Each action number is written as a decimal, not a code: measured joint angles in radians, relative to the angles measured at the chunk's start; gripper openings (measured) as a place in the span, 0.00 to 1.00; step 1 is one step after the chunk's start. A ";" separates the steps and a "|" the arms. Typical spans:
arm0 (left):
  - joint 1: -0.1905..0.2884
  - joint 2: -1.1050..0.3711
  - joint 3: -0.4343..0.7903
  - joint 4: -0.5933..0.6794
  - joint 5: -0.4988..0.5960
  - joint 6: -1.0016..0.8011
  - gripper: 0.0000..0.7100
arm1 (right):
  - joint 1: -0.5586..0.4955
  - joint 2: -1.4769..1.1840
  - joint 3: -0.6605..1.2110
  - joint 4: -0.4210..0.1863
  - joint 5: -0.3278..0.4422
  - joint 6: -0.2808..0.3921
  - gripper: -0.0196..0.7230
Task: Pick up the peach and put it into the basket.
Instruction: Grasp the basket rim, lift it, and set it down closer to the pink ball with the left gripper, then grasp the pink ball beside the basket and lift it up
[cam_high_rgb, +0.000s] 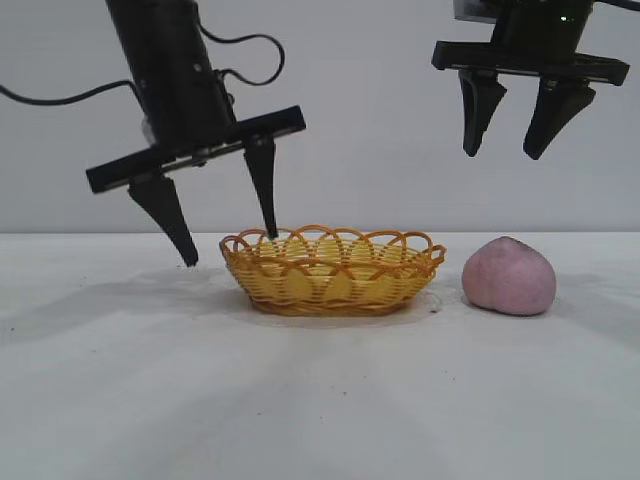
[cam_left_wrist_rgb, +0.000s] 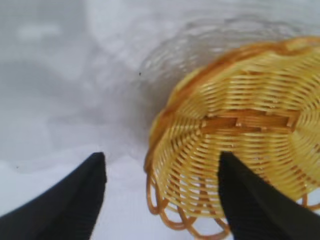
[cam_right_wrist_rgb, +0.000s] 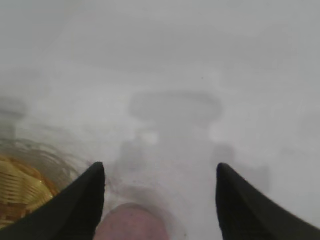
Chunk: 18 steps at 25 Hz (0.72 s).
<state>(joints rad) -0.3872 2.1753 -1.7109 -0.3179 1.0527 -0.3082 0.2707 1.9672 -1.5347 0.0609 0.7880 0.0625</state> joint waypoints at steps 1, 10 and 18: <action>0.000 0.000 -0.030 0.032 0.026 0.015 0.62 | 0.000 0.000 0.000 0.000 0.000 0.000 0.58; 0.002 -0.002 -0.197 0.318 0.165 0.160 0.66 | 0.000 0.000 0.000 0.000 0.008 0.000 0.58; 0.091 -0.002 -0.197 0.393 0.172 0.192 0.66 | 0.000 0.000 0.000 0.000 0.018 0.000 0.58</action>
<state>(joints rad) -0.2960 2.1735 -1.9082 0.0753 1.2244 -0.1159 0.2707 1.9672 -1.5347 0.0609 0.8062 0.0625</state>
